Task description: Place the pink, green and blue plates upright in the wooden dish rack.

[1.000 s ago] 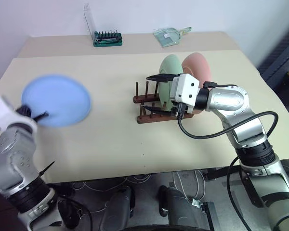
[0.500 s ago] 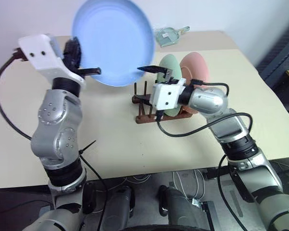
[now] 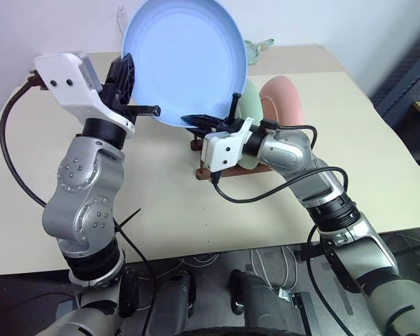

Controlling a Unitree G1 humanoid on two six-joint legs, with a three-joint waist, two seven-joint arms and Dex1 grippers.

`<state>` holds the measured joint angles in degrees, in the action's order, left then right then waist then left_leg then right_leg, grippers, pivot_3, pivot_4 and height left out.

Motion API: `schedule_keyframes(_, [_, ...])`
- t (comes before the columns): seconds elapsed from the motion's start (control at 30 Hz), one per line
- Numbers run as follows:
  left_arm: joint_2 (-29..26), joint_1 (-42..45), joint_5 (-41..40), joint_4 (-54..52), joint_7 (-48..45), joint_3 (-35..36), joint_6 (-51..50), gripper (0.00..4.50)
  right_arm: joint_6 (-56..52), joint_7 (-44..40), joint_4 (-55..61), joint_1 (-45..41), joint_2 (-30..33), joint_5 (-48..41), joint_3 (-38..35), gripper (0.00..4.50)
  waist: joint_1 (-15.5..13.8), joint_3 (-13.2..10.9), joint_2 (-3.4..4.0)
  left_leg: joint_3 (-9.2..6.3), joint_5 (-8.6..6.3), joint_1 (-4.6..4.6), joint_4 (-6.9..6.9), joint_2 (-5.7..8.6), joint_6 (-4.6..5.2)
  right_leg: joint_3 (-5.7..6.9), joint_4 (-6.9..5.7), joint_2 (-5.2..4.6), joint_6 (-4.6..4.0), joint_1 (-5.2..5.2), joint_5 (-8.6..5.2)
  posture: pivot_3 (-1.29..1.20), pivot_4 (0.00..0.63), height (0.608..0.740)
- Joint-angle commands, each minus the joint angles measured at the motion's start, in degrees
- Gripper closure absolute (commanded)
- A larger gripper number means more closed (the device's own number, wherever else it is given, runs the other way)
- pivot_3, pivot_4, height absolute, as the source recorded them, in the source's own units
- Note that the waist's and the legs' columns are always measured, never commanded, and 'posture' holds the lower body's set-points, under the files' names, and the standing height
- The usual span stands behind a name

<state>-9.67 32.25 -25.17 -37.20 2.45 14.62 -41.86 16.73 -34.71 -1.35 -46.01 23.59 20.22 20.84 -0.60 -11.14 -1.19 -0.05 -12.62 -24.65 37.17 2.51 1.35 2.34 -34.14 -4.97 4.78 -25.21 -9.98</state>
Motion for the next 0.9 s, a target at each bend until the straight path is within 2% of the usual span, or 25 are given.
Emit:
schedule_keyframes(0.03, [0.3, 0.4, -2.0, -2.6, 0.0, -0.6, 0.1, 4.50, 0.0, 0.6, 1.1, -1.5, -0.5, -0.2, -1.4, 4.42, -0.1, 0.0, 0.00, 0.00, 0.00, 0.01, 0.00, 0.00, 0.00, 0.00, 0.00, -0.01, 0.00, 0.02, 0.00, 0.00, 0.150, 0.735])
schedule_keyframes(0.1, [0.7, 0.6, -2.7, -2.1, 0.3, 0.3, 0.5, 4.50, 0.3, 0.6, 1.1, -1.5, -0.4, 0.0, -1.3, 4.42, -0.1, 0.0, 0.00, 0.00, 0.00, 0.02, 0.01, 0.00, 0.00, 0.00, 0.01, 0.00, 0.00, 0.05, 0.00, 0.00, 0.150, 0.735])
schedule_keyframes(0.2, [2.7, 2.0, -5.2, -1.2, 2.3, 3.8, 2.1, 3.54, 0.9, 1.2, 1.0, -1.7, -0.2, 0.5, -1.5, 4.50, -0.1, 0.0, 0.00, -0.01, 0.00, 0.06, 0.00, 0.00, 0.00, 0.00, 0.00, 0.00, 0.00, 0.06, 0.00, 0.00, 0.150, 0.735])
schedule_keyframes(0.37, [3.8, 5.9, -9.4, 1.5, 7.4, 12.3, 6.3, 0.97, 2.2, 2.0, 0.6, -2.2, -0.1, 0.6, -2.1, 4.50, 0.1, 0.0, 0.00, -0.03, 0.00, 0.15, 0.00, -0.01, -0.01, 0.00, 0.00, 0.02, -0.01, 0.12, -0.01, 0.00, 0.150, 0.735])
schedule_keyframes(0.4, [3.0, 6.6, -9.9, 2.3, 8.0, 14.1, 7.1, 0.59, 2.4, 2.2, 0.4, -2.4, -0.1, 0.5, -2.3, 4.50, 0.1, 0.0, 0.00, -0.03, 0.00, 0.15, -0.01, -0.01, -0.01, 0.00, -0.01, 0.02, -0.01, 0.12, -0.01, 0.00, 0.150, 0.735])
schedule_keyframes(0.53, [-3.7, 5.0, -7.8, 6.5, 7.6, 18.5, 9.0, 0.59, 1.4, 1.6, 1.3, -2.8, -1.4, -4.9, -4.7, 4.50, 0.1, 0.0, 0.00, -0.03, 0.02, 0.19, -0.03, -0.03, -0.03, 0.00, -0.04, 0.06, 0.00, 0.13, 0.00, 0.00, 0.150, 0.735])
schedule_keyframes(0.63, [-11.2, -1.4, -4.3, 9.3, 1.8, 17.7, 10.3, 0.59, -1.8, 0.2, 3.6, -3.7, -3.8, -13.0, -7.7, 4.50, 0.3, 0.0, 0.02, -0.02, 0.02, 0.20, -0.04, -0.03, -0.04, -0.01, -0.06, 0.07, 0.00, 0.14, 0.00, 0.00, 0.150, 0.735])
schedule_keyframes(0.73, [-18.0, -12.4, -2.1, 10.5, -9.3, 13.9, 12.6, 0.59, -11.1, -2.0, 8.2, -4.3, -7.5, -26.1, -11.4, 4.50, 0.5, 0.0, 0.04, -0.01, 0.02, 0.21, -0.06, -0.06, -0.05, -0.02, -0.09, 0.08, 0.00, 0.12, 0.00, 0.00, 0.150, 0.735])
schedule_keyframes(0.8, [-20.0, -19.3, -4.6, 9.2, -16.3, 12.6, 12.5, 0.59, -21.2, -3.1, 12.9, -3.9, -9.4, -37.6, -14.0, 4.50, 0.6, 0.0, 0.06, -0.01, 0.01, 0.21, -0.11, -0.08, -0.05, -0.03, -0.08, 0.06, -0.05, 0.10, -0.02, 0.00, 0.150, 0.735])
schedule_keyframes(0.9, [-21.9, -25.0, -6.0, 7.6, -21.7, 11.1, 12.5, 0.59, -31.2, -3.3, 17.7, -3.3, -10.2, -48.6, -16.8, 4.50, 0.2, 0.0, 0.05, -0.06, -0.03, 0.20, -0.11, -0.09, -0.11, -0.04, -0.07, -0.06, -0.25, 0.03, -0.11, 0.00, 0.150, 0.735])
